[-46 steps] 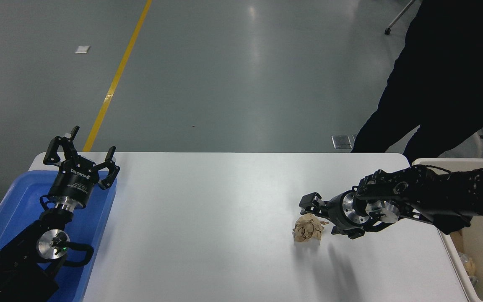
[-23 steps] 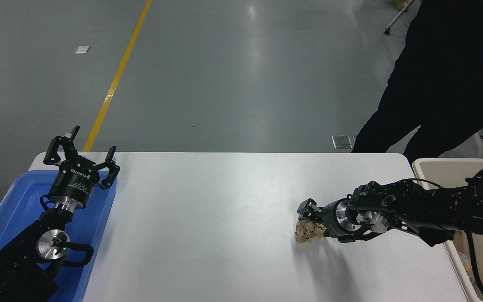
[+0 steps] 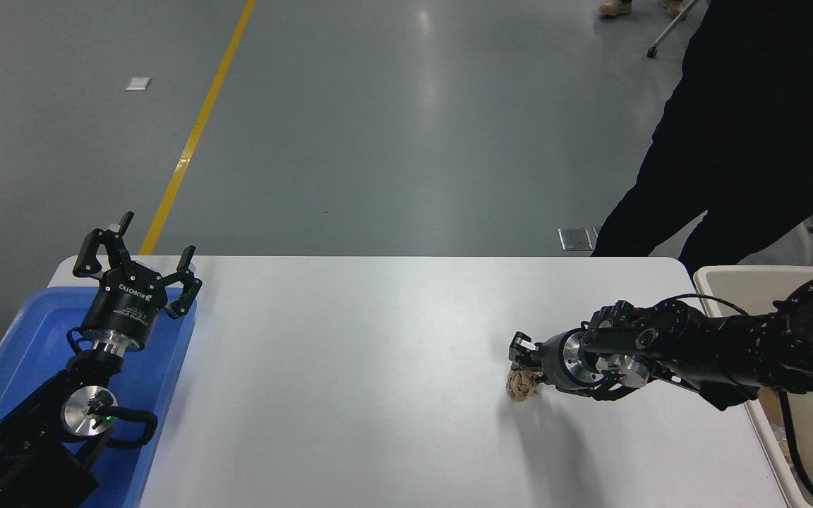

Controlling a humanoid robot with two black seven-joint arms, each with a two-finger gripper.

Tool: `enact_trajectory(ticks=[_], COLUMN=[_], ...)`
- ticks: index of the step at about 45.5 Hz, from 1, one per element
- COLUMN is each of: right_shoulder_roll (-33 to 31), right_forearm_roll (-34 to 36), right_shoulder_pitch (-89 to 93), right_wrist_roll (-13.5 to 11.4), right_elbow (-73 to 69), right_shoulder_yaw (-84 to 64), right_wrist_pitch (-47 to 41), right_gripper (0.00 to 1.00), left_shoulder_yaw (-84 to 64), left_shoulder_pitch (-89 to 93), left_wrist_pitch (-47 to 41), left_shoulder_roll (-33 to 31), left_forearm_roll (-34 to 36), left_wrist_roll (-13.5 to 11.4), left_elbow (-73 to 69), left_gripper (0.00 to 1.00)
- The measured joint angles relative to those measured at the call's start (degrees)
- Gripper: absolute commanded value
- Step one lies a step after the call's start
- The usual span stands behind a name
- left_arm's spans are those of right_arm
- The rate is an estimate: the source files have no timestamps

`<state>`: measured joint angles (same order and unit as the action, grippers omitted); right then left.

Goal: Pick up paper ball place in dustbin

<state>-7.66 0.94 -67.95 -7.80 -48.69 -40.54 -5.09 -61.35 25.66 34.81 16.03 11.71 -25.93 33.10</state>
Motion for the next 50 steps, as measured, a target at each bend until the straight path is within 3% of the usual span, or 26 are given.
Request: enact_trajectory(ticks=[13, 50], right_shoulder_roll=[-2.8, -25.8], right_forearm_roll=[0.0, 0.2], right_shoulder_pitch=[-3.8, -40.8], right_wrist_roll=[0.0, 0.0], right_elbow=[-2.7, -23.8], right_shoulder_yaw=[-2.9, -9.1], right_wrist_pitch=[-0.3, -7.6], right_gripper=[0.00, 0.00], left_shoulder_yaw=[0.0, 0.0], left_shoulder_pitch=[0.0, 0.0], left_wrist_pitch=[0.0, 0.0], left_shoulder_roll=[0.0, 0.0], left_forearm_roll=[0.0, 0.0], left_wrist_roll=[0.0, 0.0], left_elbow=[0.0, 0.0], left_gripper=[0.98, 0.98])
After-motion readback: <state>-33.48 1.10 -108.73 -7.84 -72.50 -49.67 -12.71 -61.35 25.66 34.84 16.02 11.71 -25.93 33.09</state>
